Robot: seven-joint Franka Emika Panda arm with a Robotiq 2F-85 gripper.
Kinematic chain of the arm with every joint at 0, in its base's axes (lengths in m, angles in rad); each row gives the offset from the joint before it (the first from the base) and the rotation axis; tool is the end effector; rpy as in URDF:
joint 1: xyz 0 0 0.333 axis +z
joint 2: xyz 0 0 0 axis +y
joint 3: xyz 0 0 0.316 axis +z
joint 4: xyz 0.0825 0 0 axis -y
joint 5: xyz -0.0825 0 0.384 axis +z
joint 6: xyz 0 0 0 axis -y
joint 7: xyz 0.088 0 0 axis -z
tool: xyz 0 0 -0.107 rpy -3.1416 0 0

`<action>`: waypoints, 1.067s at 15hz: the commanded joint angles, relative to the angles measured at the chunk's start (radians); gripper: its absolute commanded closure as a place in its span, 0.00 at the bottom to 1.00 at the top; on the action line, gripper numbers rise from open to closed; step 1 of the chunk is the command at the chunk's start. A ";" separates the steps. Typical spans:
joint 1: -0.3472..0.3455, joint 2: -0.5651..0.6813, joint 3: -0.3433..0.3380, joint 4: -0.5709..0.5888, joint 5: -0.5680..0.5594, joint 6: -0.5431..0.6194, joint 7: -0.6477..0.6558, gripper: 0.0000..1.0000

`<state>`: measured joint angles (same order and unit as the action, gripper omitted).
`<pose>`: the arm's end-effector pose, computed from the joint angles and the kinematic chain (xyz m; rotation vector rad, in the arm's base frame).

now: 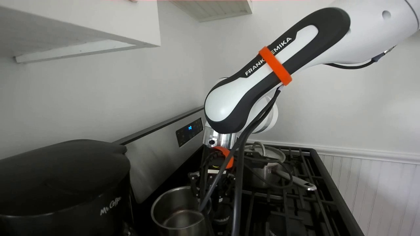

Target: Slide the silver pot on the right to the middle of the job of the stove, pick up the silver pot on the left and place it on the bottom right cooker on the hob of the stove

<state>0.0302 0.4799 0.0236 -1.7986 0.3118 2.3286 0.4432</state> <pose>0.6571 0.0394 0.2866 -2.7646 0.8583 0.0177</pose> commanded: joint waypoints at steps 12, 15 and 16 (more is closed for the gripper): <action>-0.028 -0.097 -0.026 -0.050 0.022 0.032 -0.021 0.99; -0.027 -0.145 -0.043 -0.068 0.001 0.035 -0.025 0.99; -0.027 -0.169 -0.049 -0.080 -0.005 0.037 -0.023 0.99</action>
<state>0.0037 0.4082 -0.0137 -1.8144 0.3113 2.3450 0.4293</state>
